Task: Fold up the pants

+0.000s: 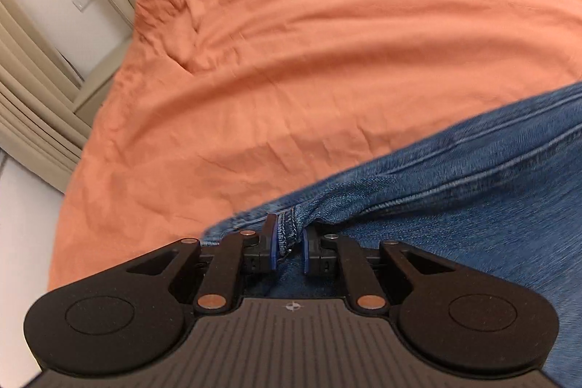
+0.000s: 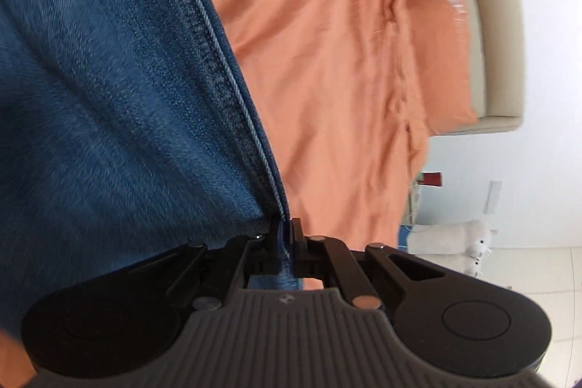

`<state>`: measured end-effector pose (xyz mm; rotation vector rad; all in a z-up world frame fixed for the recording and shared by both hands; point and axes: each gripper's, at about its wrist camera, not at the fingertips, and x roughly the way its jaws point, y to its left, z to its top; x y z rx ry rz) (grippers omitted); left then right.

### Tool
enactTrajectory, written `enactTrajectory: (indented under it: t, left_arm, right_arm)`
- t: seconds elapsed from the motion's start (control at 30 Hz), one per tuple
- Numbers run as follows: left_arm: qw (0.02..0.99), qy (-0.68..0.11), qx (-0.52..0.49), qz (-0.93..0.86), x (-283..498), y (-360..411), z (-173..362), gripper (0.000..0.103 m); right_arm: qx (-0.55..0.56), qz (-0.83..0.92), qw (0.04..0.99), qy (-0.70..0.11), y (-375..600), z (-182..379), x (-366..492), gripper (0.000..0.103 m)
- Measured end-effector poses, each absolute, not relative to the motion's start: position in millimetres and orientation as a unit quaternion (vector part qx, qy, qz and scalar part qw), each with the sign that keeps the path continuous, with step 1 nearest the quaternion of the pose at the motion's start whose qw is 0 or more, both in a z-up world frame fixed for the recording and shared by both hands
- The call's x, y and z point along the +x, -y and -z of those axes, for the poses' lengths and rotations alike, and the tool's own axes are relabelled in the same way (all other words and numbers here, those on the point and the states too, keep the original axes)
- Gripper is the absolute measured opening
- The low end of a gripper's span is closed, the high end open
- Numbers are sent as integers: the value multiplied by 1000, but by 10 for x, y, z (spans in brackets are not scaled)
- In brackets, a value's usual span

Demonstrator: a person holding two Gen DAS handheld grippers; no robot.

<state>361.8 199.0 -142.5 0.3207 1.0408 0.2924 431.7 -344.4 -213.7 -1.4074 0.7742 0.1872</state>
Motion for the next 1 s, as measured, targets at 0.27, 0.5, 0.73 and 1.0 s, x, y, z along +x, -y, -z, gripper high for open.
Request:
enactTrajectory:
  t: [0.27,0.5,0.73,1.0]
  left_arm:
    - [871,-443,148,-151,3422,-1916,1329,14]
    - [889,-408,131,-160,3435,-1884,860,14]
    - [861,-463,149,-149,3836,-1922,1234,14]
    - [863,-471,125,-133,3785,-2055,1308,32]
  right_arm:
    - [-633,-80,685,-351,3413,2369,4336,0]
    - [-585,-29,732,-347,3403,1965,4415,0]
    - [-601,-5,709,-370,3273,2209,4539,0]
    - [-596,0,709,-378,3218,2399,4558,30]
